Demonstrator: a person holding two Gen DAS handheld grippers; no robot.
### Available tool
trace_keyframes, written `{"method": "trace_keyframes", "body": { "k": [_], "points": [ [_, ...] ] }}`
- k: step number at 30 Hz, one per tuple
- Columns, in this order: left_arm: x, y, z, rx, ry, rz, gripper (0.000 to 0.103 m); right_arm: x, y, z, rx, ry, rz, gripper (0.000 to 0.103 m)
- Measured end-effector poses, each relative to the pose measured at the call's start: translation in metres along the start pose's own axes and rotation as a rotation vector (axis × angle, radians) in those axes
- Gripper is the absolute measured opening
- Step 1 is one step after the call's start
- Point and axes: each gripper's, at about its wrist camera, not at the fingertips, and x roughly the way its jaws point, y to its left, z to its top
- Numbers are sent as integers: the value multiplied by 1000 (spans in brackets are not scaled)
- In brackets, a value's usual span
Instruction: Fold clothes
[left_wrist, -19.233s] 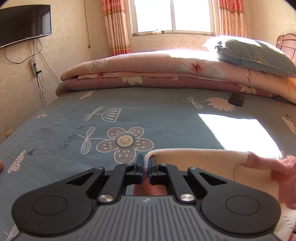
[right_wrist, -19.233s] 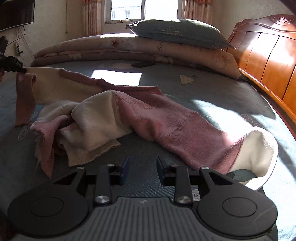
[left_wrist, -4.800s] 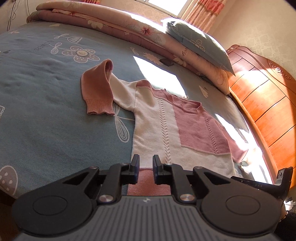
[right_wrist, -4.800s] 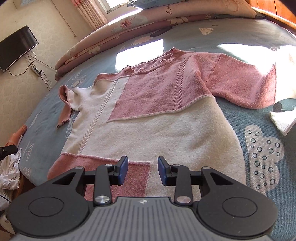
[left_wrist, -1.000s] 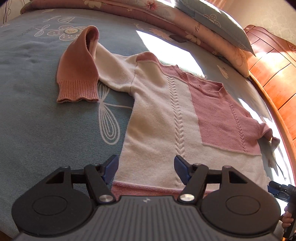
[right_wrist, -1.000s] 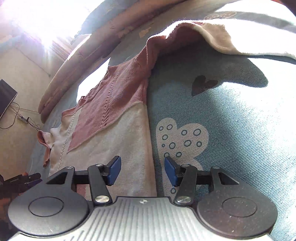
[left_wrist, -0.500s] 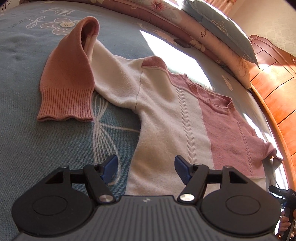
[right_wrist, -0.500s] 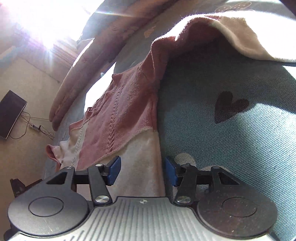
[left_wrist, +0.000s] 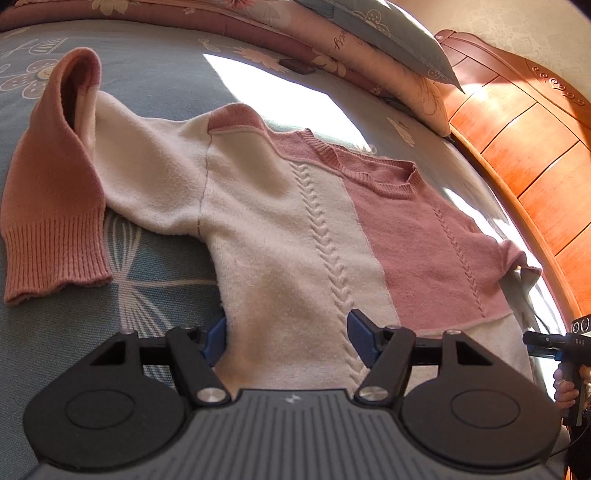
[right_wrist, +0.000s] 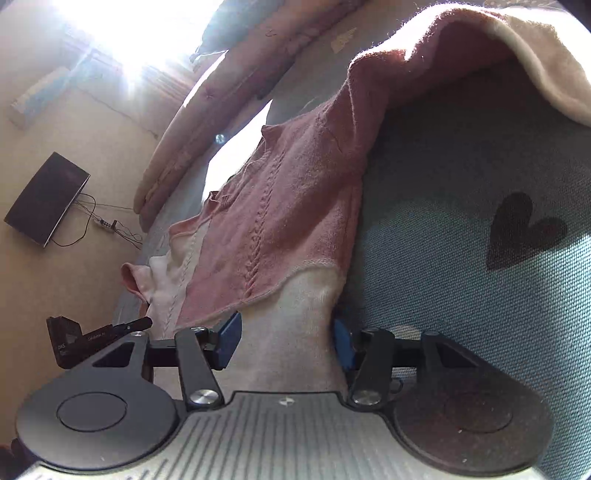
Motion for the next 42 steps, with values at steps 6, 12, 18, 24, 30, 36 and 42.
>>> {"method": "trace_keyframes", "body": {
  "k": [6, 12, 18, 24, 30, 36, 42],
  "points": [
    [-4, 7, -3, -27, -26, -4, 45, 2, -2, -3, 5, -14, 16, 45],
    [-11, 6, 1, -52, -56, 44, 4, 7, 12, 0, -66, -27, -91, 14],
    [-31, -7, 23, -41, -133, 46, 4, -22, 39, 15, -134, -115, -112, 13],
    [-4, -8, 41, -52, -75, 102, 5, -29, 40, 36, -109, -128, -169, 16],
    [-2, -1, 17, -100, -49, 122, 12, -24, 14, 14, -14, -100, -215, 33],
    [-44, -3, -9, -93, -40, 123, 21, -46, 16, -15, -17, -73, -258, 44],
    [-58, -9, -52, -106, 50, 131, 32, -65, 20, -56, -12, -26, -291, 46]
  ]
}}
